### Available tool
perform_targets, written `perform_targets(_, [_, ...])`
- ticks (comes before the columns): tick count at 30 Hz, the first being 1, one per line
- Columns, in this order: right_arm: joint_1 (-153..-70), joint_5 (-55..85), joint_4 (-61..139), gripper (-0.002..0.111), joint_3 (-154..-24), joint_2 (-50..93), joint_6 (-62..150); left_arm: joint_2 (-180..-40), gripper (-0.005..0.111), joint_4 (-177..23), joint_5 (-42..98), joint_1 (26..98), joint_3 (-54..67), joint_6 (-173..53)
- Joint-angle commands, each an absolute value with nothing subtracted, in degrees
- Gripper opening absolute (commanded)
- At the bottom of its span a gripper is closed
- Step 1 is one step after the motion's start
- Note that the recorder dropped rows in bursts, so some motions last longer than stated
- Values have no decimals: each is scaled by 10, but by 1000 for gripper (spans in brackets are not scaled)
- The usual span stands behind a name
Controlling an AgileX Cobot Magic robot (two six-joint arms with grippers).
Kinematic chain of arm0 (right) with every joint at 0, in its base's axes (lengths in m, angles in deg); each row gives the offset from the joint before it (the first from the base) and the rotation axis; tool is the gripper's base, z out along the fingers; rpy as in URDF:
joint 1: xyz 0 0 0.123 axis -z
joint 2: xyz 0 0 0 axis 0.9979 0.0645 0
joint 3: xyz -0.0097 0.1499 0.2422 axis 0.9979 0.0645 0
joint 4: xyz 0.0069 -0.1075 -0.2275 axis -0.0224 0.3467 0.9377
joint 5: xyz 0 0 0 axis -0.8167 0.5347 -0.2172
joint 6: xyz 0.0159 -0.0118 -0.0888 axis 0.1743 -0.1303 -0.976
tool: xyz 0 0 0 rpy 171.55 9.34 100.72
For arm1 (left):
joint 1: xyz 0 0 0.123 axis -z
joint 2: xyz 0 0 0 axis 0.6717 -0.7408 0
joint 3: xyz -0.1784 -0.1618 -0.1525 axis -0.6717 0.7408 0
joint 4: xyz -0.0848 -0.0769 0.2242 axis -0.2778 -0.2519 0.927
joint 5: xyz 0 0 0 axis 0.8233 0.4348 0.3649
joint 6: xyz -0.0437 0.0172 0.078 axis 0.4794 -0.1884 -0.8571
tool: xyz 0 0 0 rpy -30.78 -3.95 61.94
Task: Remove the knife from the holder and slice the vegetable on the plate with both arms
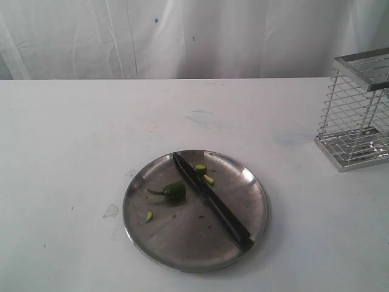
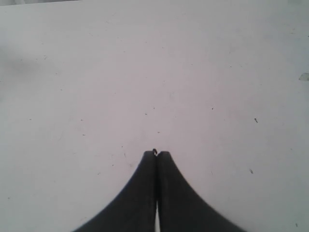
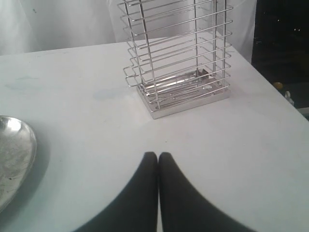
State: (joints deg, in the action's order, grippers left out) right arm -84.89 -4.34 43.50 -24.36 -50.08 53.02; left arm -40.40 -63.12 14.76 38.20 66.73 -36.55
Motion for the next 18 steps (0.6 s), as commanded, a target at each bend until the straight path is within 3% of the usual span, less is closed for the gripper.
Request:
perform_targets(1, [-846, -43, 433, 0, -243, -504, 524, -401, 0, -627, 148, 383, 669, -360])
perform_targets(18, [-846, -43, 433, 0, -243, -504, 524, -401, 0, -753, 83, 406, 669, -484])
